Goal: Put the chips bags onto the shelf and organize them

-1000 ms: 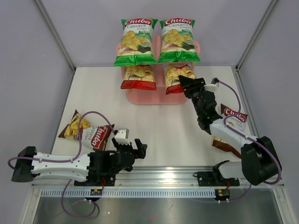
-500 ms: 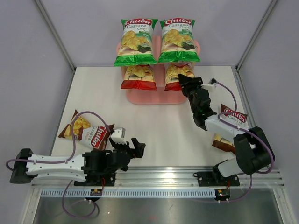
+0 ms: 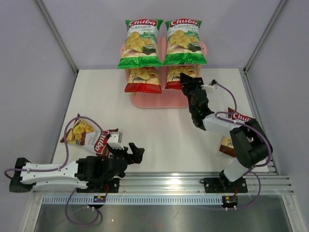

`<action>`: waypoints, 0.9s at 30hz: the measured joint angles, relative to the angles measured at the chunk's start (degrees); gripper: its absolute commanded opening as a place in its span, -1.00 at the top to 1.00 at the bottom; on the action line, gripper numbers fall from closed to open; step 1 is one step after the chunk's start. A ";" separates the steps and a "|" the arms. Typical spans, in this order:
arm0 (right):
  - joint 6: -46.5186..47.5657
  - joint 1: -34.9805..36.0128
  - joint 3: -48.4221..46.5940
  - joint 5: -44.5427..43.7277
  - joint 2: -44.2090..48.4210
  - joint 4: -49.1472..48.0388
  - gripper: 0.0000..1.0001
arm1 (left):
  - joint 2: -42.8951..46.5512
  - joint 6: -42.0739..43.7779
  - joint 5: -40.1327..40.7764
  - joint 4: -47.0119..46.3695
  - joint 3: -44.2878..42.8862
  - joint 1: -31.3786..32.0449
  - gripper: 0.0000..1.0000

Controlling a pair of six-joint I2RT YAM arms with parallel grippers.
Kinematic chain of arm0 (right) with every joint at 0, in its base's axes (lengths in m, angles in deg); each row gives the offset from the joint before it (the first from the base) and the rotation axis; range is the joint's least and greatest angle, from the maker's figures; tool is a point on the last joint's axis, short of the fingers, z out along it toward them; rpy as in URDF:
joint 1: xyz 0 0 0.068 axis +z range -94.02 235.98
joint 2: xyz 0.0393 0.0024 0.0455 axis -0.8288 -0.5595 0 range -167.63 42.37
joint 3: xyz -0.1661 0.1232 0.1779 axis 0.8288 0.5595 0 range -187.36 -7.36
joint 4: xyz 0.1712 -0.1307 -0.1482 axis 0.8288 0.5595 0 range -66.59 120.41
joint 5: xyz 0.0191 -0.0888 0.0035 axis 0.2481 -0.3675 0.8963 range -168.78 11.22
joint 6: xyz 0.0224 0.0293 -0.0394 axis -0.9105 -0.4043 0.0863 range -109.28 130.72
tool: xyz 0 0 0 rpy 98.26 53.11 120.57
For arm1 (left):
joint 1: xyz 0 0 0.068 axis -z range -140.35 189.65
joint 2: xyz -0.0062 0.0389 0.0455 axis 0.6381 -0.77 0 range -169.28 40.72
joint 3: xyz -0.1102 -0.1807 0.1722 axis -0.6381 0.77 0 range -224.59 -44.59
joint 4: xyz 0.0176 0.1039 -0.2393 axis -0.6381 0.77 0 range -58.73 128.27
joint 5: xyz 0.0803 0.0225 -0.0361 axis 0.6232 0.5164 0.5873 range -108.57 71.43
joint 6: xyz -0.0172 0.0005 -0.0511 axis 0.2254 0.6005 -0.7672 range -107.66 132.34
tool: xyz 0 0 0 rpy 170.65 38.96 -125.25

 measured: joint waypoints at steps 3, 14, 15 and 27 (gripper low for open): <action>-0.07 0.15 -0.11 -0.57 -1.53 -1.92 0.46 | 0.39 -0.04 0.07 1.70 0.00 0.00 -0.98; -0.66 0.15 -0.31 0.28 -3.50 -4.76 0.26 | 3.04 -0.20 0.13 3.87 0.28 0.00 -0.98; -0.66 0.15 -0.31 0.35 -3.50 -4.76 0.24 | 3.13 -0.20 0.11 4.00 0.42 0.00 -0.98; -2.40 0.20 0.59 1.92 -2.03 -0.61 -0.54 | 4.76 -1.68 0.13 6.14 1.07 0.00 -0.98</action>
